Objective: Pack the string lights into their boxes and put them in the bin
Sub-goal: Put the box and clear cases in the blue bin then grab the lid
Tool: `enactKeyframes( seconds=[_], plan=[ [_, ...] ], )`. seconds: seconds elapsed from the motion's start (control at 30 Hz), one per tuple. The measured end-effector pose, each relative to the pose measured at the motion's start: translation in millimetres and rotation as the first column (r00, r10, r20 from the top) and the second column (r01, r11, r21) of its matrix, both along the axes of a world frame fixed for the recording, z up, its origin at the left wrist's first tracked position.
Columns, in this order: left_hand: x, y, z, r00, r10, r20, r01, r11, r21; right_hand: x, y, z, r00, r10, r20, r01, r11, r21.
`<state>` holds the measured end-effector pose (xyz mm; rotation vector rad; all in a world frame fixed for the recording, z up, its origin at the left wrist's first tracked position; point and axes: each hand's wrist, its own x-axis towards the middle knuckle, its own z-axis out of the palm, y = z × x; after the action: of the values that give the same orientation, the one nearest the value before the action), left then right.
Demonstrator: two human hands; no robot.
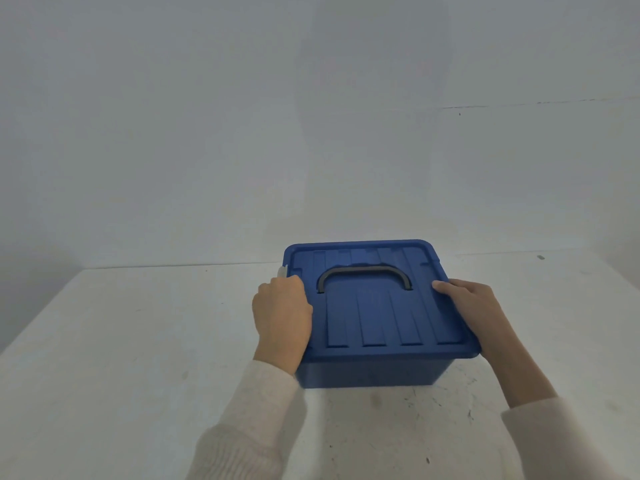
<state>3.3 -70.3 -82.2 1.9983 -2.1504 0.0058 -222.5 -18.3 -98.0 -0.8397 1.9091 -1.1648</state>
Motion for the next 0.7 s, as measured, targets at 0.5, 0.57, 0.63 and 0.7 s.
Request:
enactKeyframes(
  seconds=[0.5, 0.57, 0.63, 0.7],
  plan=[
    [63, -35, -8, 0.259, 0.454, -0.852, 0.268, 0.814, 0.515, -1, 1, -1, 0.999, -0.01, 0.033, 0.01, 1.0, -0.019],
    [63, -35, -10, 0.234, 0.469, -0.852, 0.273, 0.809, 0.521, -1, 1, -1, 1.0, -0.003, 0.025, 0.004, 1.0, -0.019],
    [61, -33, -11, 0.236, 0.471, -0.85, 0.256, 0.814, 0.522, -1, 1, -1, 1.0, 0.003, 0.018, -0.002, 1.0, -0.018],
    [60, -33, -11, 0.226, 0.482, -0.846, 0.246, 0.812, 0.528, 0, 1, -1, 1.0, 0.007, 0.019, -0.006, 1.0, -0.02]
  ],
)
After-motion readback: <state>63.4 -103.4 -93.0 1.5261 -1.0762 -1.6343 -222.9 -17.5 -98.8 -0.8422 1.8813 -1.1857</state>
